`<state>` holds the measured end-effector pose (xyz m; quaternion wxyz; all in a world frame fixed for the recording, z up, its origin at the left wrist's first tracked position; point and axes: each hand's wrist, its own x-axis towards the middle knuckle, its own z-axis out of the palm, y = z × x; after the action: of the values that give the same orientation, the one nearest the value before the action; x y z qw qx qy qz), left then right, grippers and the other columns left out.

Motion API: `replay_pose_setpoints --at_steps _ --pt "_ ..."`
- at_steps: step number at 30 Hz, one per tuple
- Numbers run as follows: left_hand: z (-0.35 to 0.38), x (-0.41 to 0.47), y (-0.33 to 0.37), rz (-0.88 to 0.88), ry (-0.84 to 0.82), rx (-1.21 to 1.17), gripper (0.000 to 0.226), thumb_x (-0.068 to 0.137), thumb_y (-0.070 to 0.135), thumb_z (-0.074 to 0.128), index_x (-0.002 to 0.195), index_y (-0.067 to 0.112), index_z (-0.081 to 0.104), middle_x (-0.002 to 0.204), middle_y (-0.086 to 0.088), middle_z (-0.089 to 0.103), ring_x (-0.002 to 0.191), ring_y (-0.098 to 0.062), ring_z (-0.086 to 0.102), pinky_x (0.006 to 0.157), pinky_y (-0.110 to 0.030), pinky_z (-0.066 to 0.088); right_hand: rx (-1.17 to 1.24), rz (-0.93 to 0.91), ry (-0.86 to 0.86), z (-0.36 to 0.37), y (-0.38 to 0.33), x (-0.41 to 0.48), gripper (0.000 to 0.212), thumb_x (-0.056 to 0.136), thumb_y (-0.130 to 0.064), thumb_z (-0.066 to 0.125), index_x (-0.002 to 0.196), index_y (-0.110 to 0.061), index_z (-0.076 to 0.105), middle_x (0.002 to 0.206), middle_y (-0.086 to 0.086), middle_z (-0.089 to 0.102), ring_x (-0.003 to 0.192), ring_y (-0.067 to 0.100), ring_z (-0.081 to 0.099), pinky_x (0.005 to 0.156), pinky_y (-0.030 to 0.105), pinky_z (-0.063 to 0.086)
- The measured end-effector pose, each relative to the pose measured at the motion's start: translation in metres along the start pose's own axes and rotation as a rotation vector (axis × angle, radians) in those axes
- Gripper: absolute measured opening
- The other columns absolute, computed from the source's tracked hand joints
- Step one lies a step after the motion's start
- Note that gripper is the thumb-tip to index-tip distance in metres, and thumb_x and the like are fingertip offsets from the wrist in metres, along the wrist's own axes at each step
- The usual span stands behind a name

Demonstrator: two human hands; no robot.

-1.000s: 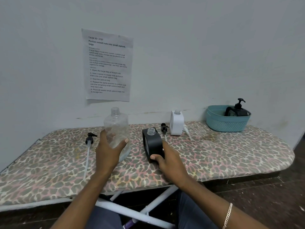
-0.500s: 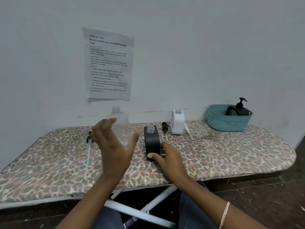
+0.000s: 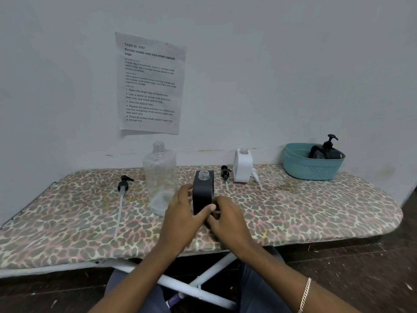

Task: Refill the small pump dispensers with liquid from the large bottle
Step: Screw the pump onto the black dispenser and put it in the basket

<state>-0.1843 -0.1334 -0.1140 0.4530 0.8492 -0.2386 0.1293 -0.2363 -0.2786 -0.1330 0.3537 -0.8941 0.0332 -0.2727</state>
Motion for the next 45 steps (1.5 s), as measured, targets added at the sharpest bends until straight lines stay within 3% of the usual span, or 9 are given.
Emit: replay_pose_setpoints --at_steps 8,11,20,23,27,31,37,42,45 --pt "0.01 -0.003 0.003 -0.027 -0.01 -0.028 0.043 0.088 0.041 0.08 0.115 0.032 0.048 0.093 0.015 0.064 0.083 0.0 0.062 0.062 -0.018 0.046 -0.071 -0.047 -0.142 -0.012 -0.001 0.0 0.037 0.091 -0.006 0.057 0.128 -0.007 0.062 0.111 0.008 0.063 0.103 0.022 0.06 0.08 0.027 0.044" --pt "0.007 -0.003 0.003 -0.04 -0.022 -0.022 0.041 0.088 0.038 0.079 0.112 0.03 0.046 0.087 0.015 0.061 0.076 0.002 0.06 0.055 -0.015 0.04 -0.12 -0.021 -0.215 -0.026 -0.006 0.01 0.043 0.088 0.0 0.055 0.129 -0.005 0.065 0.117 0.01 0.067 0.107 0.023 0.063 0.091 0.034 0.053" --pt "0.004 0.001 -0.005 -0.058 -0.051 -0.106 0.04 0.083 0.038 0.074 0.114 0.036 0.049 0.098 0.013 0.068 0.083 -0.003 0.067 0.071 -0.042 0.061 -0.313 0.055 0.021 -0.052 -0.024 0.127 0.024 0.092 -0.001 0.05 0.104 0.001 0.07 0.099 0.016 0.072 0.088 0.033 0.068 0.074 0.04 0.058" --pt "0.005 0.0 -0.008 -0.063 -0.057 -0.147 0.041 0.084 0.036 0.075 0.117 0.04 0.05 0.1 0.016 0.069 0.086 -0.001 0.067 0.075 -0.042 0.061 -0.496 0.151 -0.118 -0.054 -0.026 0.185 0.023 0.09 0.002 0.053 0.072 -0.007 0.041 0.075 0.01 0.052 0.072 0.032 0.055 0.052 0.03 0.038" --pt "0.006 0.001 -0.01 -0.056 -0.056 -0.165 0.04 0.083 0.038 0.074 0.115 0.04 0.049 0.099 0.014 0.069 0.085 -0.003 0.068 0.073 -0.041 0.061 -0.677 0.28 -0.43 -0.036 -0.018 0.234 0.033 0.092 -0.008 0.076 0.074 -0.007 0.048 0.1 0.017 0.072 0.093 0.033 0.074 0.08 0.039 0.061" --pt "0.008 0.002 -0.011 -0.049 -0.051 -0.156 0.035 0.084 0.038 0.072 0.109 0.037 0.048 0.091 0.011 0.067 0.078 -0.007 0.066 0.067 -0.039 0.059 -0.859 0.317 -0.6 -0.007 -0.002 0.248 0.037 0.091 -0.026 0.082 0.072 -0.01 0.054 0.112 0.006 0.074 0.1 0.021 0.07 0.095 0.033 0.055" --pt "0.009 0.003 -0.012 -0.049 -0.043 -0.139 0.034 0.084 0.038 0.07 0.109 0.034 0.048 0.088 0.009 0.065 0.075 -0.011 0.064 0.065 -0.04 0.057 -1.073 0.203 -0.621 0.006 0.012 0.242 0.014 0.087 -0.011 0.083 0.093 -0.008 0.07 0.081 0.007 0.062 0.086 0.025 0.06 0.081 0.032 0.053" --pt "0.008 0.002 -0.01 -0.055 -0.045 -0.137 0.035 0.084 0.039 0.07 0.11 0.033 0.048 0.087 0.008 0.065 0.074 -0.012 0.064 0.064 -0.041 0.057 -1.102 0.204 -0.649 0.006 0.012 0.234 0.027 0.082 -0.015 0.088 0.103 -0.004 0.075 0.089 0.008 0.063 0.09 0.025 0.064 0.081 0.03 0.052" --pt "0.006 0.001 -0.008 -0.061 -0.049 -0.136 0.036 0.083 0.041 0.069 0.112 0.033 0.048 0.086 0.008 0.065 0.074 -0.012 0.064 0.065 -0.041 0.058 -0.965 0.252 -0.631 0.003 0.008 0.236 0.024 0.084 -0.028 0.087 0.083 -0.011 0.07 0.075 -0.001 0.06 0.086 0.02 0.061 0.077 0.027 0.052"
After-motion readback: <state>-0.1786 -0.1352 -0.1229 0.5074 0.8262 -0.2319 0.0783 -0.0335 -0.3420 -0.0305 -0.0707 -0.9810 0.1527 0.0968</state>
